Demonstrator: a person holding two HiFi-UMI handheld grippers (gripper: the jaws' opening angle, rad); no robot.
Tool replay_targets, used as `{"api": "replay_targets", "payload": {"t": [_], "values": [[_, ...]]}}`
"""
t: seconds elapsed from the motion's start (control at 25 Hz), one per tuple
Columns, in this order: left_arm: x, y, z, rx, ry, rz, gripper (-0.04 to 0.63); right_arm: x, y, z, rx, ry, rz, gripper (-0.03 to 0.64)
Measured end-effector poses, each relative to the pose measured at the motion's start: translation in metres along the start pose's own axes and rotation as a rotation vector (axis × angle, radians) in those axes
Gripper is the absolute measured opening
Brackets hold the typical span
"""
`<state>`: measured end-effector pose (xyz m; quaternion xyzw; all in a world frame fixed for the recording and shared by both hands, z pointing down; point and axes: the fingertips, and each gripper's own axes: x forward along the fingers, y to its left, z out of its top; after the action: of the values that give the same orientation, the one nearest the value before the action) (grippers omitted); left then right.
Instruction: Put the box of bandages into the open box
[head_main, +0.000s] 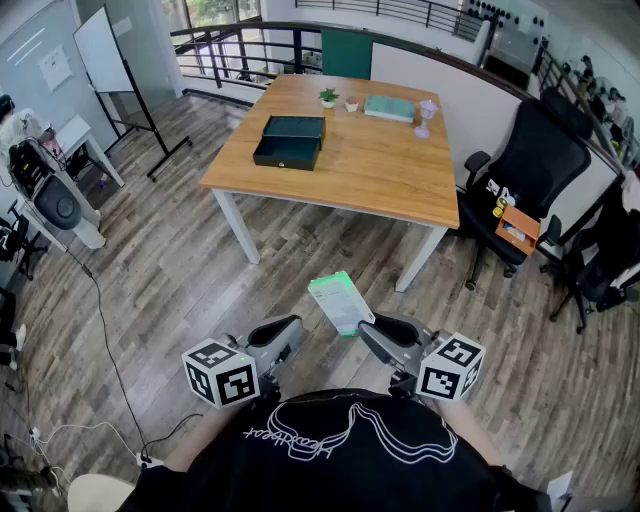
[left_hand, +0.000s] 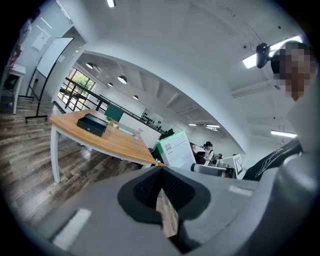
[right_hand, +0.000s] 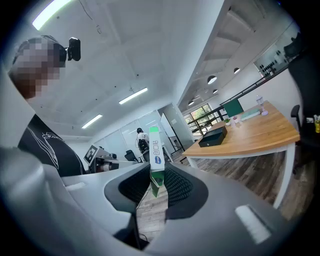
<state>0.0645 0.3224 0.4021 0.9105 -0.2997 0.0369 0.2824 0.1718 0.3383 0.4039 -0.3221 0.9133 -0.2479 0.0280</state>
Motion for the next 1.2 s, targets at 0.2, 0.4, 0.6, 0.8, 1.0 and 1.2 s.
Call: {"api": "replay_targets", "payload": {"t": [0.2,0.4,0.6,0.8,1.0,1.2], "values": [[0.026,-0.012,-0.002,0.015,0.014,-0.008,0.000,-0.019,-0.020,0.008,0.006,-0.019,-0.002,0.111],[0.040,-0.009,-0.006,0.000,0.035,-0.002,0.000,-0.022,-0.036,0.010,0.036,-0.030,0.006,0.112],[0.044,0.001,-0.014,-0.030,0.049,0.010,0.000,-0.008,-0.042,0.004,0.032,0.002,0.019,0.112],[0.051,0.029,-0.020,-0.082,0.067,0.006,0.000,0.012,-0.057,-0.005,0.059,0.038,0.007,0.112],[0.063,0.080,-0.005,-0.112,0.075,0.010,0.000,0.048,-0.082,0.004,0.068,0.042,-0.024,0.112],[0.079,0.141,0.027,-0.121,0.089,0.001,0.000,0.105,-0.115,0.025,0.077,0.039,-0.052,0.112]]}}
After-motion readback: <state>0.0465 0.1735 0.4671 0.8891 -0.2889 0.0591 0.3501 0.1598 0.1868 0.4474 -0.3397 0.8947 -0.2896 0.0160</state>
